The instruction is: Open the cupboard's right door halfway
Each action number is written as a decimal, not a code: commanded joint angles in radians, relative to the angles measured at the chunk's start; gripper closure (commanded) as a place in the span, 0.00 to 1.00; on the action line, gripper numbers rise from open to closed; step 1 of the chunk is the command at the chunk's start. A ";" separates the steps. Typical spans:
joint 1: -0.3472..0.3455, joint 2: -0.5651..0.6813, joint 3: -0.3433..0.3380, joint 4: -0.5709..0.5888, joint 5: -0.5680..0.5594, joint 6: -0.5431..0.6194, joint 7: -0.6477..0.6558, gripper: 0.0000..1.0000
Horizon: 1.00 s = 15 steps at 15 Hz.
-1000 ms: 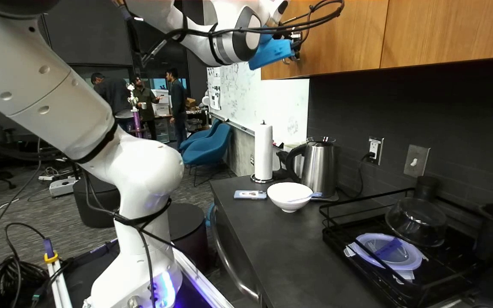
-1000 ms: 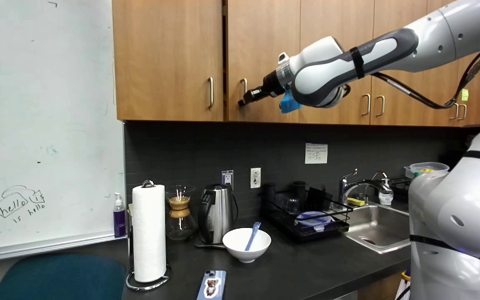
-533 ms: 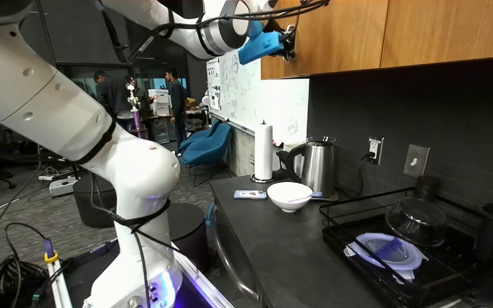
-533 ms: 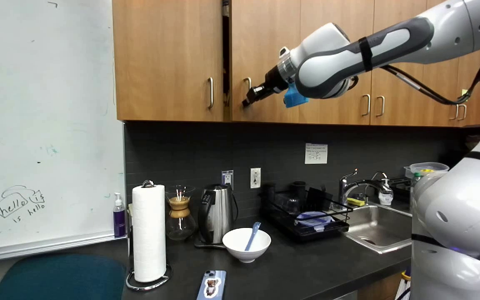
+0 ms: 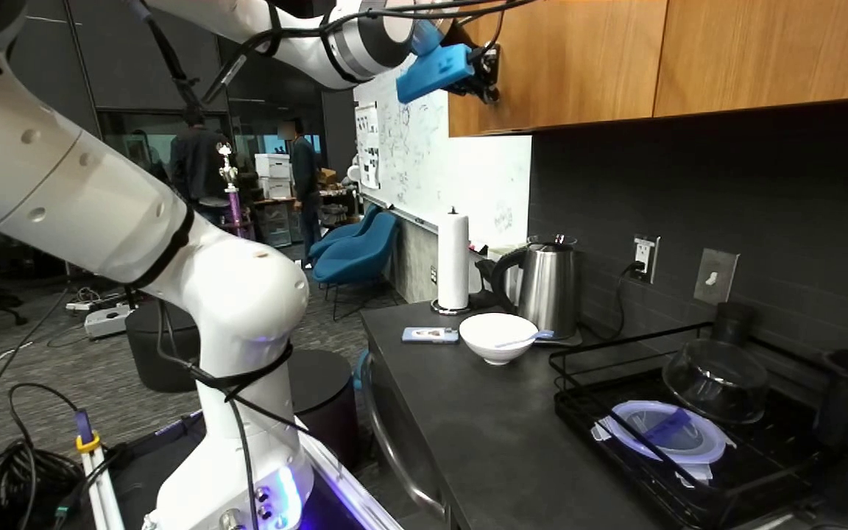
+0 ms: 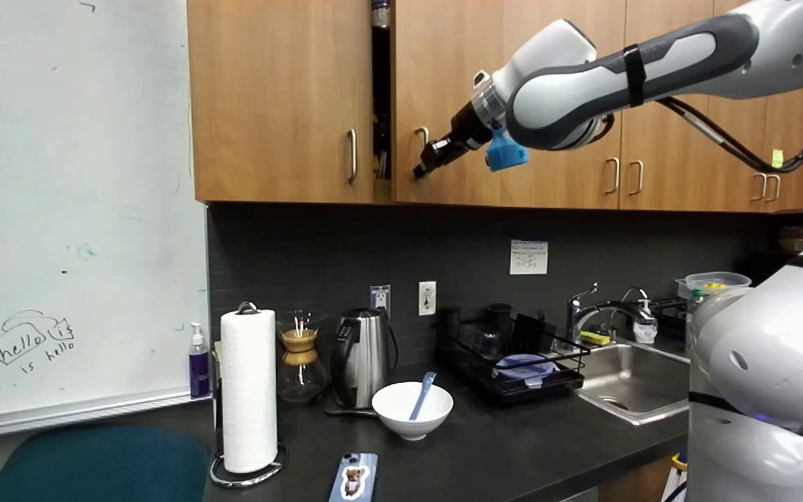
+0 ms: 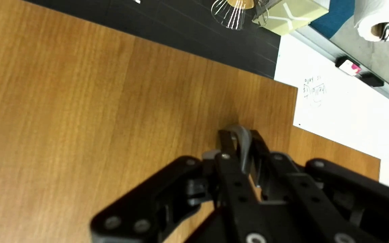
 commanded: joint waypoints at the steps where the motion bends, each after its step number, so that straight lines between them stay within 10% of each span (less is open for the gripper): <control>1: -0.003 -0.096 0.076 -0.038 -0.004 -0.114 -0.070 0.96; 15: -0.031 -0.208 0.118 -0.088 -0.010 -0.213 -0.021 0.96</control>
